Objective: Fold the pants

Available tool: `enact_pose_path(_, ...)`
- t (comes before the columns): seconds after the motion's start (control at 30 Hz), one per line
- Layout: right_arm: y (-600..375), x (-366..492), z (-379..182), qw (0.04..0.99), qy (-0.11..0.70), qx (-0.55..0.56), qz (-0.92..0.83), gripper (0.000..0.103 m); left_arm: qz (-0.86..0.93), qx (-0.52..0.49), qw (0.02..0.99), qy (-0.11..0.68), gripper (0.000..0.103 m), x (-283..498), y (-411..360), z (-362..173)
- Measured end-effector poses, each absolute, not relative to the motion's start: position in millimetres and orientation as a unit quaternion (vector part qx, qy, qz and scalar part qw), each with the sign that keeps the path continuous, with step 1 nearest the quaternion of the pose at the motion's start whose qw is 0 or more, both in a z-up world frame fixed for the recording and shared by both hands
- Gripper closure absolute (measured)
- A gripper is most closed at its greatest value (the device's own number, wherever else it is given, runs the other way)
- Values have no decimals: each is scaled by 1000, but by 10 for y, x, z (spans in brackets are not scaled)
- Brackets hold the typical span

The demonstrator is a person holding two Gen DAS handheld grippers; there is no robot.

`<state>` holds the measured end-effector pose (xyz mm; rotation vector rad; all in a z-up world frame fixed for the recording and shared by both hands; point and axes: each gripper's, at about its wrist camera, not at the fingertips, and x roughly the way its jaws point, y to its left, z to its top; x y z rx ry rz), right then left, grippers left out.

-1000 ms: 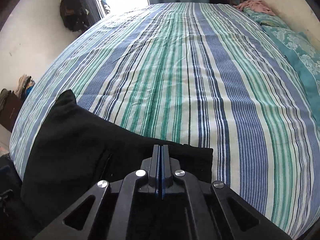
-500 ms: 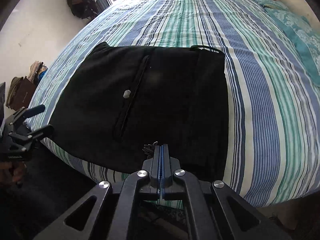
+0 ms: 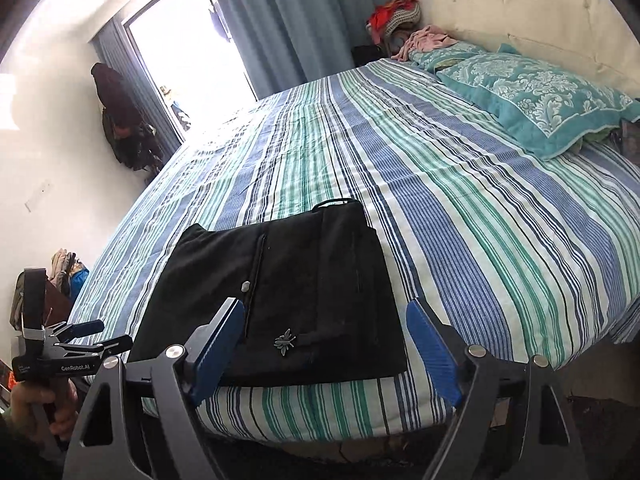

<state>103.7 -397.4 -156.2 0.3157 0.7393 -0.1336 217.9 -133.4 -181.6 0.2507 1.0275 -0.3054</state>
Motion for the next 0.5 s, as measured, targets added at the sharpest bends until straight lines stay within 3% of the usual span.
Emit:
enact_pose_path(0.1,-3942,1069,-1556,920,358,150,-62,19,-138,126,856,481,6,2179,-1337,-1798)
enact_pose_path(0.23,-3893,1120,-1611,918,362,154,-51,0,-132,125,865,468,6,2177,-1328,-1751)
enact_pose_path(0.5,-3902,1113,-1635,920,356,153,-66,0,-127,137,872,453,5,2181,-1365,-1708)
